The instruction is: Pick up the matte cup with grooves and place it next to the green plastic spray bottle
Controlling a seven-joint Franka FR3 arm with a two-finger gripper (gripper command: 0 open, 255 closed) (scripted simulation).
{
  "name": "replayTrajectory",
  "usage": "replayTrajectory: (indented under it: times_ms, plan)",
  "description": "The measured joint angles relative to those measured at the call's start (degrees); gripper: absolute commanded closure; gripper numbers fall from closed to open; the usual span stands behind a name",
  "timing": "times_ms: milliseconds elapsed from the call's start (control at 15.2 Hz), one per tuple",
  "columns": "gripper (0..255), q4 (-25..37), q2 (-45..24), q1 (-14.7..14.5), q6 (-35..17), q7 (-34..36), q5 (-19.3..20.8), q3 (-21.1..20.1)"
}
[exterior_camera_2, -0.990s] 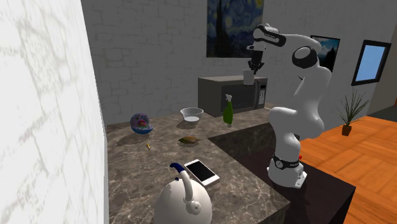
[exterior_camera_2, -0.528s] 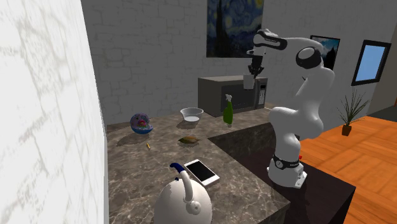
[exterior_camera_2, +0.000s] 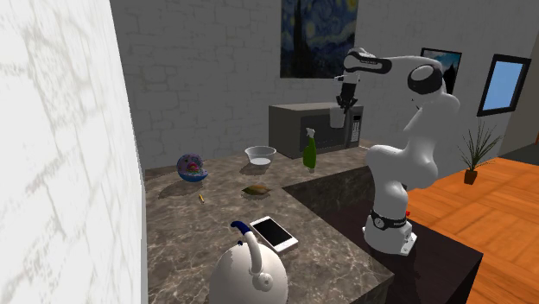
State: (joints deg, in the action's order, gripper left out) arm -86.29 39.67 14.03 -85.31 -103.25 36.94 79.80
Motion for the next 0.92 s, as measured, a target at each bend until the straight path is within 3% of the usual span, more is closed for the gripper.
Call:
replayTrajectory:
  times_ms: [924]
  plan:
    - [255,-11.82,3.45,3.99,-9.04,2.49,3.08,0.80]
